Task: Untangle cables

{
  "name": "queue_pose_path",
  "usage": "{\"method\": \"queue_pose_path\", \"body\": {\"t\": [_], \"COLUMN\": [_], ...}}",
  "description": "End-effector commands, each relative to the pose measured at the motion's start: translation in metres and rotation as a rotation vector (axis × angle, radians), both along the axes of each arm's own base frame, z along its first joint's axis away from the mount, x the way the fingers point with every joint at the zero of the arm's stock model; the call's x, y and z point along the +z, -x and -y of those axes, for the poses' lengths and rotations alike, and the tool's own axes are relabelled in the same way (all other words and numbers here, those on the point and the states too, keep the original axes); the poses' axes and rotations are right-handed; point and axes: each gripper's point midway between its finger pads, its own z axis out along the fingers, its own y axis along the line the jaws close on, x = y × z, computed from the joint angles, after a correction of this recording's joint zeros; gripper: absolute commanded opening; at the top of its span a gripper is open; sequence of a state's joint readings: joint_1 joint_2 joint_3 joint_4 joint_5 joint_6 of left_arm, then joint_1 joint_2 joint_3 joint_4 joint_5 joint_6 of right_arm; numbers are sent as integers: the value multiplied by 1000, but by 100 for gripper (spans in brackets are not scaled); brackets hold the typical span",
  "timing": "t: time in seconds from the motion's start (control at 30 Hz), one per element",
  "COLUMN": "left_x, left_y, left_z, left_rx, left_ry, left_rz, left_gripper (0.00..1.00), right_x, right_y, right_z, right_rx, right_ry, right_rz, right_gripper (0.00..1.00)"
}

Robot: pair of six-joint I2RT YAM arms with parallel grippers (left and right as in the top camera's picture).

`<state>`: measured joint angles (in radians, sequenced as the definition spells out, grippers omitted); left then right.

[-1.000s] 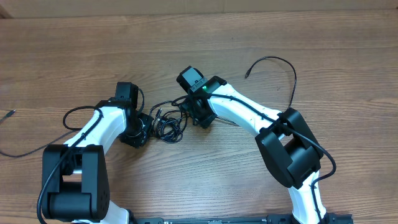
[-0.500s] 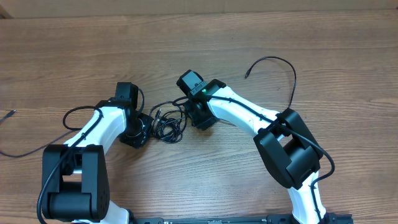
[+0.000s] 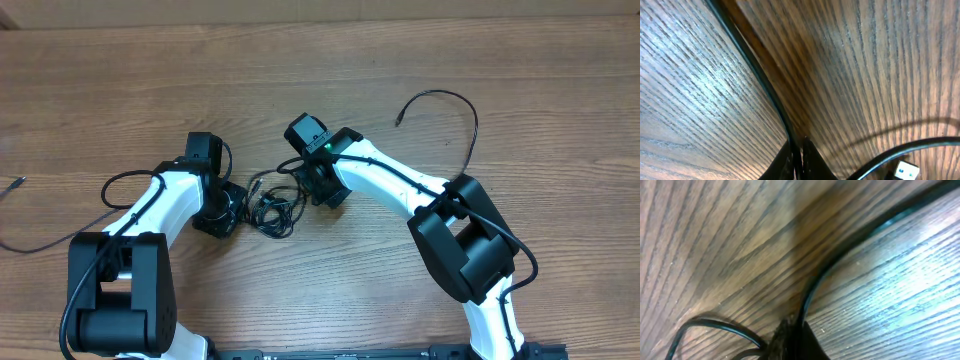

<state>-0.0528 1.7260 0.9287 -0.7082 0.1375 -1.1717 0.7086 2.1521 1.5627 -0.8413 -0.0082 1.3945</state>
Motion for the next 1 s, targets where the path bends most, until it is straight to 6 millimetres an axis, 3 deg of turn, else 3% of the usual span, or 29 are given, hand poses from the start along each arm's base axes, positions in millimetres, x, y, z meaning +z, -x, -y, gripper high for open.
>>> {"method": "queue_pose_path", "body": {"t": [0.0,0.27,0.4,0.67,0.97], "left_x": [-11,-12,-11,-10,-10], "left_y": [11,10,-3,-15,-15], "left_z": [1,0,-1,-1,-11], "left_rx": [-37,-163,-306,-447,-449], "left_ry": [-17,-28,-49,-68,-79], "left_rz": [-33,-14,57,123,122], "left_gripper": [8,4,4,5,4], "right_x": [-4,0,-1,0,-3], "right_y": [0,-24,-28,-32,-34], "right_z": [4,30,36,48,94], "right_rx": [18,250,384,472,500], "right_ry": [31,178,164,-14,1], "right_rz": [12,124,110,31,-38], "right_gripper": [4,4,4,4,4]}}
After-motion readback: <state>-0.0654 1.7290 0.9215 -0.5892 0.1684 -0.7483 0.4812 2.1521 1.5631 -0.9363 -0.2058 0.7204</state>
